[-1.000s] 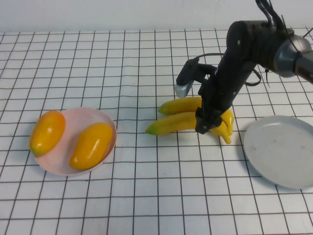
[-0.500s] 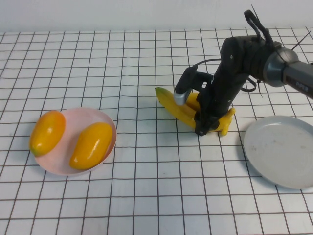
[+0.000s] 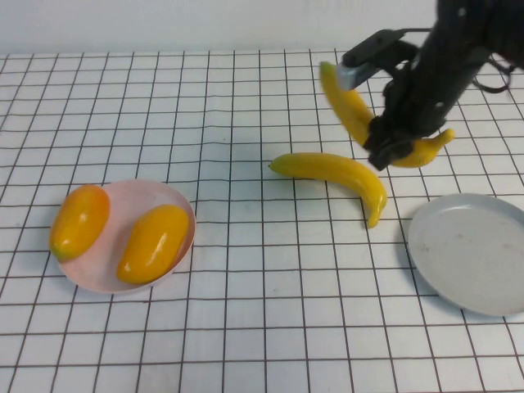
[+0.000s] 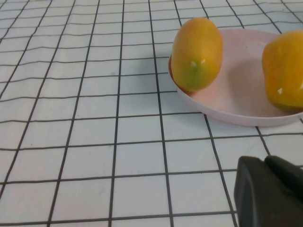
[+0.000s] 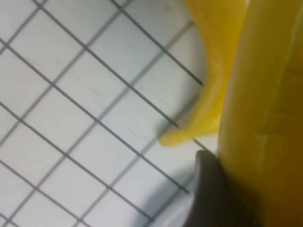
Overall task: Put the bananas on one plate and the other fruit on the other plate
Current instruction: Put another type of fruit in the right plate
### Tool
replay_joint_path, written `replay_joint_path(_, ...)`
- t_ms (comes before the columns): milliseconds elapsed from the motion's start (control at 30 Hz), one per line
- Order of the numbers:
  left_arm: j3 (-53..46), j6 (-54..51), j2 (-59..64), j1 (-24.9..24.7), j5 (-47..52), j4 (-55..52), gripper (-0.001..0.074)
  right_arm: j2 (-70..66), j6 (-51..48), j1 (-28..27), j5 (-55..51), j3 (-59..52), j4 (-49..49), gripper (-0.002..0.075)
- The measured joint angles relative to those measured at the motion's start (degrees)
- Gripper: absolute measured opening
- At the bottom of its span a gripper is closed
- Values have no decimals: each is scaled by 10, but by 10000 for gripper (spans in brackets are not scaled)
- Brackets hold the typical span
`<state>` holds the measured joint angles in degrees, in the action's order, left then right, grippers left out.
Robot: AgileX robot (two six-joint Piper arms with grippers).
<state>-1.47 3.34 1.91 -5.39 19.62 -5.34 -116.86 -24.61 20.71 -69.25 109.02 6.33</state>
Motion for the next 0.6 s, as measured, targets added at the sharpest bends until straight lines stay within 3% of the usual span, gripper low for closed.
replay_joint_path(167,0,0,0,0,0,0,-4,115,42,-85,10,-157,1,317)
replay_joint_path(333,0,0,0,0,0,0,-4,245,62,-154,108,-363,7,317)
replay_joint_path(600,0,0,0,0,0,-1,-4,265,62,-178,230,-521,-6,317)
